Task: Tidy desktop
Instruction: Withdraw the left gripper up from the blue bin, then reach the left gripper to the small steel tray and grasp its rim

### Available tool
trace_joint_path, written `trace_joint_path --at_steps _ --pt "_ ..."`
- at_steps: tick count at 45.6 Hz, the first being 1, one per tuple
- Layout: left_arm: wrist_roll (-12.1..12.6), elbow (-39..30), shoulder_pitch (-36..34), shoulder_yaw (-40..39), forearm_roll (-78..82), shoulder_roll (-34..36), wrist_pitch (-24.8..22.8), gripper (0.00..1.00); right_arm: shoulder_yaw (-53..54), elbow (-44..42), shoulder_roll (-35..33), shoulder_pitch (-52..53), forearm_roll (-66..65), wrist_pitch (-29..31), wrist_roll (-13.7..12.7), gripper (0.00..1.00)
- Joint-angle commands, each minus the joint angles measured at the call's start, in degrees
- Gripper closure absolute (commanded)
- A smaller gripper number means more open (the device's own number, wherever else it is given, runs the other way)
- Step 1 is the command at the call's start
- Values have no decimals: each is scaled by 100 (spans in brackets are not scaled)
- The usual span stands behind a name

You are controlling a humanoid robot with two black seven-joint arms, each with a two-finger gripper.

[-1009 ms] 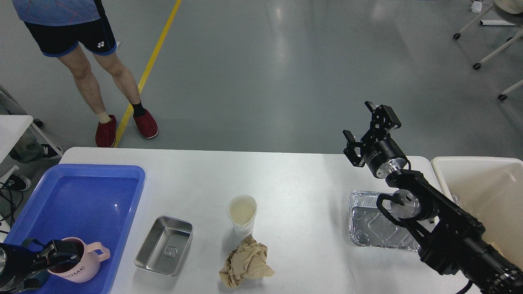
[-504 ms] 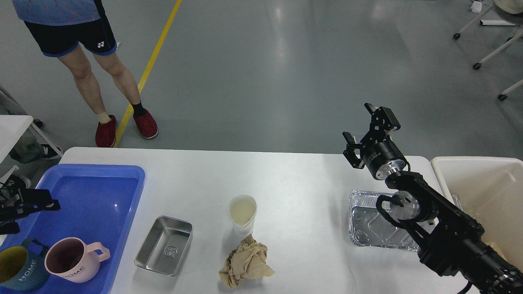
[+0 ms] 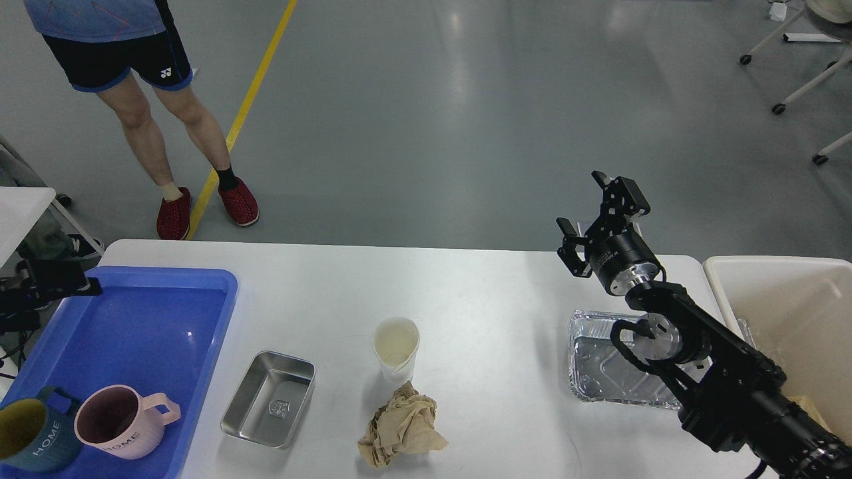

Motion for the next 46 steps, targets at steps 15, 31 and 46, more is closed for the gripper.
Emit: trace_joint_path --at_steps 15,31,46 --pt "252 826 53 966 845 -2154 352 4 0 -10 -35 -12 3 8 0 0" --pt "243 2391 71 1396 872 -3500 352 4 0 -10 -61 -38 3 8 0 0" --pt "217 2391 79 1827 872 -3816 615 6 0 -19 -61 -38 3 8 0 0"
